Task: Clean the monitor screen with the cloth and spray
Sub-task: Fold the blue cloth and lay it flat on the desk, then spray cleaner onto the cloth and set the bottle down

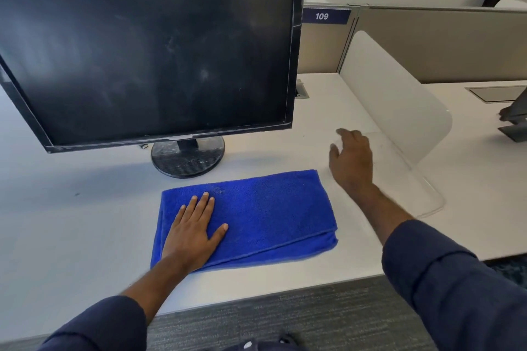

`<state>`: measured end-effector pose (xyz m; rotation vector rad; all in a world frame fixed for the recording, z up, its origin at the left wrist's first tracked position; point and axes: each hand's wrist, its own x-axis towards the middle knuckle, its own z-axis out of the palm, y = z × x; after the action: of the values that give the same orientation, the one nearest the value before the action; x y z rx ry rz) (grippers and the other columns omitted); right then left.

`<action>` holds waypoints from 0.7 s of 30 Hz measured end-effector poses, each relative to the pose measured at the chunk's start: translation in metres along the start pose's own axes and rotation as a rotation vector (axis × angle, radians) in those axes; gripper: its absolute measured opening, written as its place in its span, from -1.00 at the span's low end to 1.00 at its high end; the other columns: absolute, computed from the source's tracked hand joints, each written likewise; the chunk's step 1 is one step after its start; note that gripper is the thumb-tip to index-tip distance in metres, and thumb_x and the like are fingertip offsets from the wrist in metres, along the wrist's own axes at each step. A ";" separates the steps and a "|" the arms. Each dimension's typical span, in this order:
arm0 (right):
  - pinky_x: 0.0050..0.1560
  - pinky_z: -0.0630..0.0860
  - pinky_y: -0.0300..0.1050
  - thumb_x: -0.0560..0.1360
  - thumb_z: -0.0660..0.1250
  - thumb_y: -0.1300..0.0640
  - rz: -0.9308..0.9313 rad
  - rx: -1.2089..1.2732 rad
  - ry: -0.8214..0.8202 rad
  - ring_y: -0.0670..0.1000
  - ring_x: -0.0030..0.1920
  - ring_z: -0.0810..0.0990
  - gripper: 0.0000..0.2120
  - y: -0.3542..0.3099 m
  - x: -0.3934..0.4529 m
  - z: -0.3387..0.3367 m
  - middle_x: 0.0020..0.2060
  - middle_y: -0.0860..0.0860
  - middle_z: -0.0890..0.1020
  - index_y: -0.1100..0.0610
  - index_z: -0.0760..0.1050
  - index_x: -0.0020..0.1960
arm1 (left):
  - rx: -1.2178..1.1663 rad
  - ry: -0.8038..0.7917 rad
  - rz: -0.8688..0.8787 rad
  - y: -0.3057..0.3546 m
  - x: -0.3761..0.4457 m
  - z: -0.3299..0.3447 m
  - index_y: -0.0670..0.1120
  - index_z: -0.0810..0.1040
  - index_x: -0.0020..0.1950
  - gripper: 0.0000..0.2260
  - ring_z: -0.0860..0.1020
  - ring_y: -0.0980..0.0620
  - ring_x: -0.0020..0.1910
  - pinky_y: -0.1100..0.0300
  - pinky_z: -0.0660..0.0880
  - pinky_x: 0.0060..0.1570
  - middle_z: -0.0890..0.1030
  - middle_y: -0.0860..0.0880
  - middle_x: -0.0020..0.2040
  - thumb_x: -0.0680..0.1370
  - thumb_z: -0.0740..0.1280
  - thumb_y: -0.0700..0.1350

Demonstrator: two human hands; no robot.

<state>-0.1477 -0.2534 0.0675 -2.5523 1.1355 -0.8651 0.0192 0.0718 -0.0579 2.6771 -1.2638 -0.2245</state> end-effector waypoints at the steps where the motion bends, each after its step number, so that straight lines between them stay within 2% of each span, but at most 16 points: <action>1: 0.14 0.46 0.15 0.56 0.29 0.19 0.050 -0.025 -0.023 0.24 0.19 0.45 -0.60 0.004 0.008 -0.002 0.19 0.22 0.52 0.24 0.42 0.38 | -0.001 -0.003 0.006 -0.001 0.000 0.000 0.03 -0.17 0.64 -0.20 -0.22 0.08 0.61 0.08 -0.24 0.57 -0.22 0.14 0.60 0.50 -0.26 0.45; 4: 0.20 0.45 0.16 0.60 0.26 0.13 0.146 -0.082 -0.139 0.26 0.26 0.42 -0.52 0.015 0.022 -0.005 0.30 0.23 0.41 0.22 0.28 0.48 | 0.008 -0.013 0.019 -0.004 0.000 -0.001 0.03 -0.19 0.63 -0.19 -0.25 0.10 0.60 0.10 -0.26 0.56 -0.23 0.14 0.61 0.49 -0.27 0.46; 8: 0.14 0.46 0.11 0.61 0.25 0.13 0.156 -0.101 -0.189 0.28 0.20 0.49 -0.64 0.022 0.027 -0.006 0.22 0.25 0.48 0.25 0.43 0.36 | 0.007 -0.017 0.022 -0.003 0.000 -0.001 0.04 -0.24 0.61 -0.20 -0.27 0.11 0.59 0.11 -0.28 0.55 -0.24 0.14 0.60 0.48 -0.28 0.46; 12: 0.11 0.48 0.04 0.60 0.26 0.17 0.168 -0.091 -0.165 0.23 0.14 0.56 -0.74 0.021 0.024 -0.007 0.13 0.23 0.58 0.27 0.50 0.24 | 0.006 -0.012 0.021 -0.003 0.000 -0.002 0.04 -0.23 0.61 -0.20 -0.27 0.11 0.58 0.11 -0.28 0.55 -0.24 0.14 0.60 0.48 -0.29 0.47; 16: 0.01 0.47 0.01 0.60 0.26 0.20 0.181 -0.096 -0.124 0.22 0.08 0.57 -0.78 0.012 0.020 -0.016 0.09 0.21 0.58 0.27 0.52 0.18 | 0.011 -0.012 0.015 -0.004 0.000 -0.002 0.05 -0.24 0.61 -0.21 -0.27 0.12 0.58 0.12 -0.29 0.54 -0.24 0.14 0.61 0.50 -0.27 0.46; 21: -0.11 0.49 0.02 0.59 0.29 0.19 0.057 -0.148 0.008 0.20 -0.03 0.57 -0.83 -0.019 0.018 -0.042 -0.01 0.21 0.59 0.29 0.54 0.09 | 0.003 -0.015 0.012 -0.002 0.000 -0.002 0.04 -0.21 0.63 -0.20 -0.26 0.11 0.59 0.12 -0.29 0.54 -0.24 0.14 0.60 0.50 -0.26 0.45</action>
<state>-0.1516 -0.2521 0.1167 -2.6201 1.3133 -0.8073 0.0212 0.0739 -0.0561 2.6742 -1.2853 -0.2421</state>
